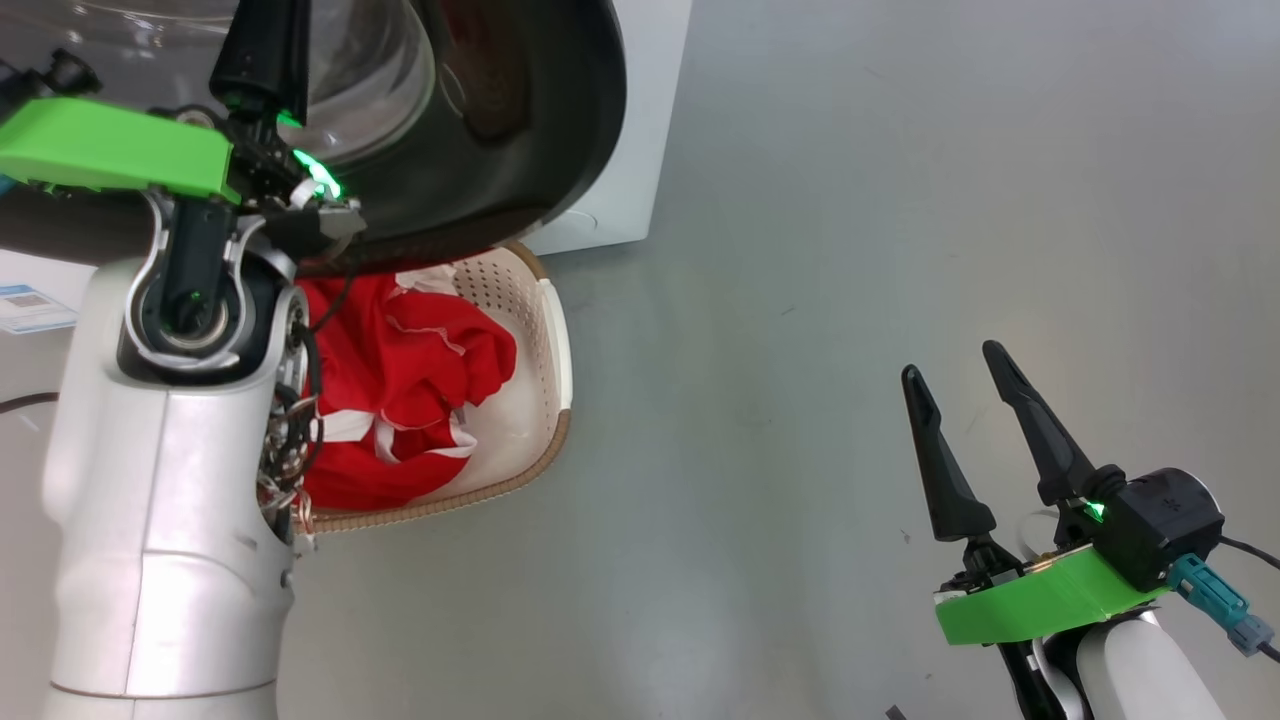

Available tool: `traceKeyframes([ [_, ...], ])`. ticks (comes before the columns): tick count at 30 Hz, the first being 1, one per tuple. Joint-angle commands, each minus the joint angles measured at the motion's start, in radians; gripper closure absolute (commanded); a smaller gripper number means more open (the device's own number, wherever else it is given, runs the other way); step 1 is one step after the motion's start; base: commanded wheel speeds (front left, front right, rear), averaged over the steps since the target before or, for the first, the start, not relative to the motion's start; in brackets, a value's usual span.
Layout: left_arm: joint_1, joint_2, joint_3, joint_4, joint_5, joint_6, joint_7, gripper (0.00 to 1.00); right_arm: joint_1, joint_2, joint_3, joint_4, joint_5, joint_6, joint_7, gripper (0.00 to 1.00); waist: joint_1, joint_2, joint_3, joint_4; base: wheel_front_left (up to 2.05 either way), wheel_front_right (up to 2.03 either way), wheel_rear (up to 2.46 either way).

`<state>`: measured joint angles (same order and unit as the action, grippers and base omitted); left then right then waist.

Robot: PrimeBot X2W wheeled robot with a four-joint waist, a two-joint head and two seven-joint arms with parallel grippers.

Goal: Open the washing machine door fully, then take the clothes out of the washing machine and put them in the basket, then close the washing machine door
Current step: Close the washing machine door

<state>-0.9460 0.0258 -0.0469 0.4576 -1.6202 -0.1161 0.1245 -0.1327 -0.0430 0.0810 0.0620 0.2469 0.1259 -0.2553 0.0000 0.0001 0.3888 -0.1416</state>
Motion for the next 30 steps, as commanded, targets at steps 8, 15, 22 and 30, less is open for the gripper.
traceKeyframes([
  [8,0.01,0.025,0.01,-0.044,0.001,-0.014,0.012,1.0,-0.02,-0.007,0.02,-0.014,0.008,0.005,-0.006,0.0,0.0,-0.0001,-0.019,-0.013,0.0,0.0,0.0],
  [15,0.12,0.044,-0.009,-0.095,0.041,-0.014,0.017,1.0,-0.004,-0.007,0.019,-0.002,0.01,0.005,-0.006,0.0,0.0,-0.0001,-0.08,0.002,0.0,0.0,0.0],
  [22,0.238,0.083,-0.036,-0.143,0.145,-0.014,-0.043,0.75,0.015,-0.007,0.012,0.01,0.009,0.005,-0.006,0.0,0.0,-0.0001,-0.129,0.033,0.0,0.0,0.0],
  [30,0.369,0.124,-0.093,-0.184,0.309,-0.014,-0.151,0.0,0.033,-0.007,0.01,0.021,0.007,0.005,-0.006,0.0,0.0,-0.0001,-0.193,0.086,0.0,0.0,0.0],
])
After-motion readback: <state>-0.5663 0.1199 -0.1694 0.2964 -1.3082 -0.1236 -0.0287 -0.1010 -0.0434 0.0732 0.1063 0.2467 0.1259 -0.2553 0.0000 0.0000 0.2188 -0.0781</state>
